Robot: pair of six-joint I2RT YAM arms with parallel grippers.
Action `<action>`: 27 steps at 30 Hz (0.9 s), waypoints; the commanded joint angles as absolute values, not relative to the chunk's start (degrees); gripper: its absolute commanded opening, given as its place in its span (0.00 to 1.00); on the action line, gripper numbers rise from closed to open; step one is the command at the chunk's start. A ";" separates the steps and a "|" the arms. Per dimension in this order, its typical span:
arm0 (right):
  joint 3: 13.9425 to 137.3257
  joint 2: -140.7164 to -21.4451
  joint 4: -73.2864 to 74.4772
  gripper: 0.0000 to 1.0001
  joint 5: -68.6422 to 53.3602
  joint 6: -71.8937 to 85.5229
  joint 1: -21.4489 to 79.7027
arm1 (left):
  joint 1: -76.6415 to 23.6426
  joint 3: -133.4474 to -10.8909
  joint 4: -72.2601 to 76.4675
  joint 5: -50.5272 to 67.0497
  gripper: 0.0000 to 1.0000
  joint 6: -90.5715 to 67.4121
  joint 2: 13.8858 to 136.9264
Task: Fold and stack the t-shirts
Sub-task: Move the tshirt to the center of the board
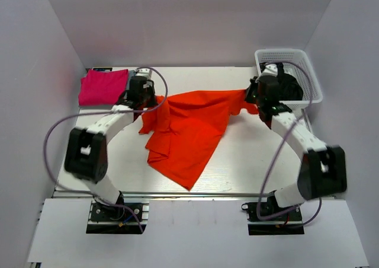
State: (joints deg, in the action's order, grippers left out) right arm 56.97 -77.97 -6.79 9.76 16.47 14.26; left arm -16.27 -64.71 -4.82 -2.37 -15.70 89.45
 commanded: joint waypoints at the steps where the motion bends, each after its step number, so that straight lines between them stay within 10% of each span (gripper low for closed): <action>1: 65.98 -86.89 -3.98 0.00 10.63 22.23 13.89 | -16.00 -71.09 -6.06 -7.46 0.00 -16.87 96.56; 21: 110.82 -130.33 7.66 0.07 26.89 5.02 12.83 | -14.94 -100.54 -2.37 -14.59 0.00 -12.23 128.05; 22: 111.70 -131.99 6.78 0.13 27.94 3.70 12.75 | -14.42 -102.81 -2.37 -14.59 0.04 -12.22 129.80; 25: 117.06 -136.30 6.32 0.40 27.86 -3.94 12.83 | -14.41 -110.52 -5.35 -12.84 0.99 -9.85 133.14; 27: 118.74 -136.06 6.85 0.69 25.51 -6.23 13.18 | -14.41 -114.76 -7.90 -11.35 1.00 -9.23 136.22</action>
